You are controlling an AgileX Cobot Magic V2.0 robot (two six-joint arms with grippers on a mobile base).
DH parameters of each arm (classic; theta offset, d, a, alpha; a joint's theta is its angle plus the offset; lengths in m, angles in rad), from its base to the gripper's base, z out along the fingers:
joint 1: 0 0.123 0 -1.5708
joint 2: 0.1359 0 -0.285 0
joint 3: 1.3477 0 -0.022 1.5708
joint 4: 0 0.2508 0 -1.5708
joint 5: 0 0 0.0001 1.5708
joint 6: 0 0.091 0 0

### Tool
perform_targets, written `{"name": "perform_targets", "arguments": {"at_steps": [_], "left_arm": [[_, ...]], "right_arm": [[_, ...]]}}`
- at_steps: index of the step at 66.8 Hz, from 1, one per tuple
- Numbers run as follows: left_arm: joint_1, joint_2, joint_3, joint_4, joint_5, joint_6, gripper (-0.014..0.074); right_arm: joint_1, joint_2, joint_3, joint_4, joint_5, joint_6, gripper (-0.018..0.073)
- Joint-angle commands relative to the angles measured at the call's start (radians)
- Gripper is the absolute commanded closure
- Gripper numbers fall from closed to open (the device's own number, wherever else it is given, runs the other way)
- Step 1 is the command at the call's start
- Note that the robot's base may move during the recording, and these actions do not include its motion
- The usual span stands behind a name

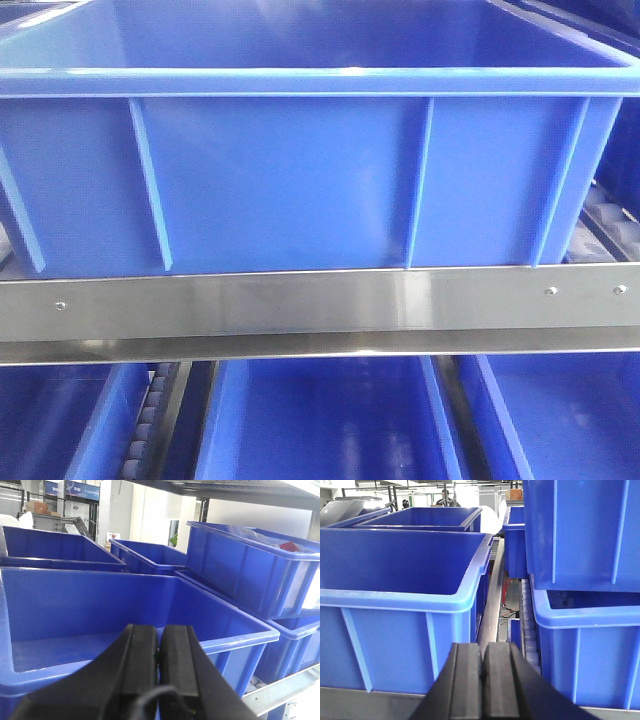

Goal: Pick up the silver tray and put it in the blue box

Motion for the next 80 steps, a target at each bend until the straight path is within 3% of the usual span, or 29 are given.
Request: {"name": "perform_targets", "arguments": {"at_steps": [1,45,49,56,60,63,66,72,80], "left_arm": [[-0.006,0.009,-0.029,-0.005,-0.081,0.0,0.0603],[-0.006,0.009,-0.002,0.014,-0.078,0.001,0.0602],[0.001,0.006,0.027,-0.021,-0.069,0.009,0.0602],[0.06,-0.012,0.092,-0.058,-0.054,0.108,0.0602],[0.113,-0.026,0.13,-0.088,-0.079,0.247,0.0602],[0.162,-0.04,0.158,-0.159,-0.108,0.377,0.0602],[0.207,-0.056,0.19,-0.202,-0.149,0.455,0.0603],[0.301,-0.106,0.235,-0.227,-0.16,0.474,0.0603],[0.379,-0.174,0.232,-0.284,-0.058,0.48,0.0602]], "right_arm": [[-0.005,-0.02,-0.017,-0.002,-0.075,-0.012,0.0509],[-0.005,-0.02,-0.017,-0.002,-0.074,-0.012,0.0509],[-0.005,-0.02,-0.017,-0.002,-0.074,-0.012,0.0509],[-0.005,-0.02,-0.017,-0.002,-0.074,-0.012,0.0509],[-0.005,-0.02,-0.017,-0.002,-0.074,-0.012,0.0509],[-0.005,-0.02,-0.017,-0.002,-0.074,-0.012,0.0509],[-0.005,-0.02,-0.017,-0.002,-0.074,-0.012,0.0509],[-0.005,-0.02,-0.017,-0.002,-0.074,-0.012,0.0509],[-0.005,-0.02,-0.017,-0.002,-0.074,-0.012,0.0509]]}}
